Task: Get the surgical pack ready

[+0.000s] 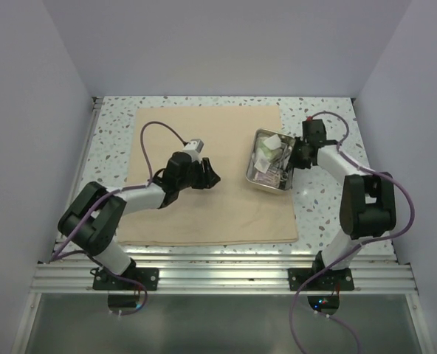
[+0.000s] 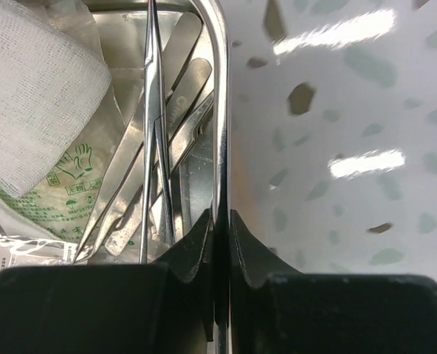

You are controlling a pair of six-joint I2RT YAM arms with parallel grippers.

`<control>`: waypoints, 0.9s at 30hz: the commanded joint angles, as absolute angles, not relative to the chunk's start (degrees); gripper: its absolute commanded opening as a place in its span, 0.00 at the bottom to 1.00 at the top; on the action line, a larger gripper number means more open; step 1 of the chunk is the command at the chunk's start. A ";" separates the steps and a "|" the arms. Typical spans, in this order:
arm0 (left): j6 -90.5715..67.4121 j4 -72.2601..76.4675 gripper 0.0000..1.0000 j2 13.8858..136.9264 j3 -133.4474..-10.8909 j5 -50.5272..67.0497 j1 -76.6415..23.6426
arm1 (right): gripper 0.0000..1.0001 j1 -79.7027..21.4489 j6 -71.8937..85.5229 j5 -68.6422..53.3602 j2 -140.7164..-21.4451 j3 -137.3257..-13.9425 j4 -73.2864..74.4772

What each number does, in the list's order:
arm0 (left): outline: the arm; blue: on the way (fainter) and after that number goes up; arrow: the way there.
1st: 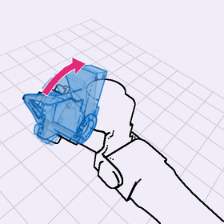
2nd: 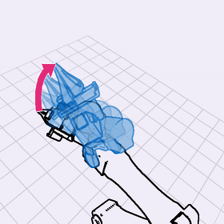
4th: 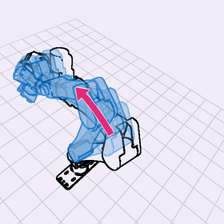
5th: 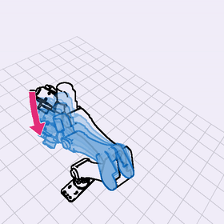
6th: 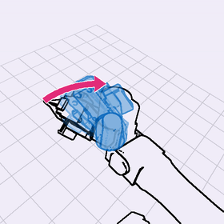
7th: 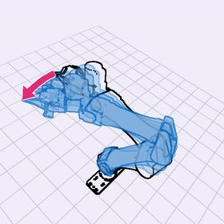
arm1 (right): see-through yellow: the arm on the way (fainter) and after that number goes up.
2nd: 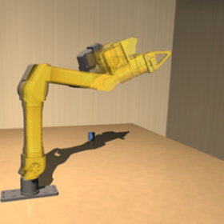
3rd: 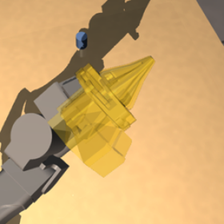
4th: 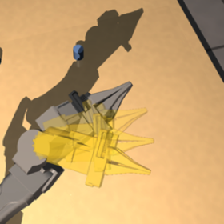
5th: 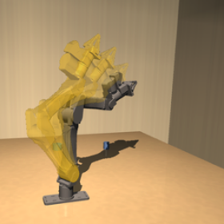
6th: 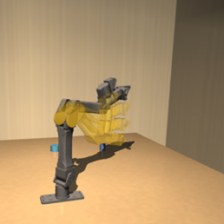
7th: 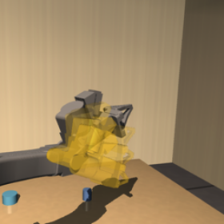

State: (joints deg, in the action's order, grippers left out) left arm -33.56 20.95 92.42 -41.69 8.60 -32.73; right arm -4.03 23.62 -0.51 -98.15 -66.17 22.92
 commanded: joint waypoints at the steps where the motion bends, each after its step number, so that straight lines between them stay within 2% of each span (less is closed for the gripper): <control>1: -32.34 20.57 0.52 89.56 -41.22 6.68 -32.52 | 0.00 -7.46 35.40 0.53 -92.38 -62.24 16.62; 4: -32.78 19.52 0.52 88.60 -41.13 5.63 -32.17 | 0.00 -10.63 41.82 3.94 -90.88 -58.72 15.03; 13: -34.10 18.46 0.53 84.90 -39.64 2.99 -31.82 | 0.00 -23.10 60.98 21.42 -86.13 -56.25 24.86; 17: -34.54 18.46 0.53 84.20 -39.29 2.99 -31.82 | 0.00 -29.86 67.39 26.53 -87.79 -58.00 28.99; 27: -34.19 18.19 0.54 84.20 -39.11 2.28 -31.82 | 0.00 -39.54 79.80 32.52 -96.67 -63.45 37.17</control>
State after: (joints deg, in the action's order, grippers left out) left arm -33.87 17.80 85.54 -39.40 3.36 -32.25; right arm -37.30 71.33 26.65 -95.44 -58.96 34.83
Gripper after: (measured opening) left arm 0.536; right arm 0.095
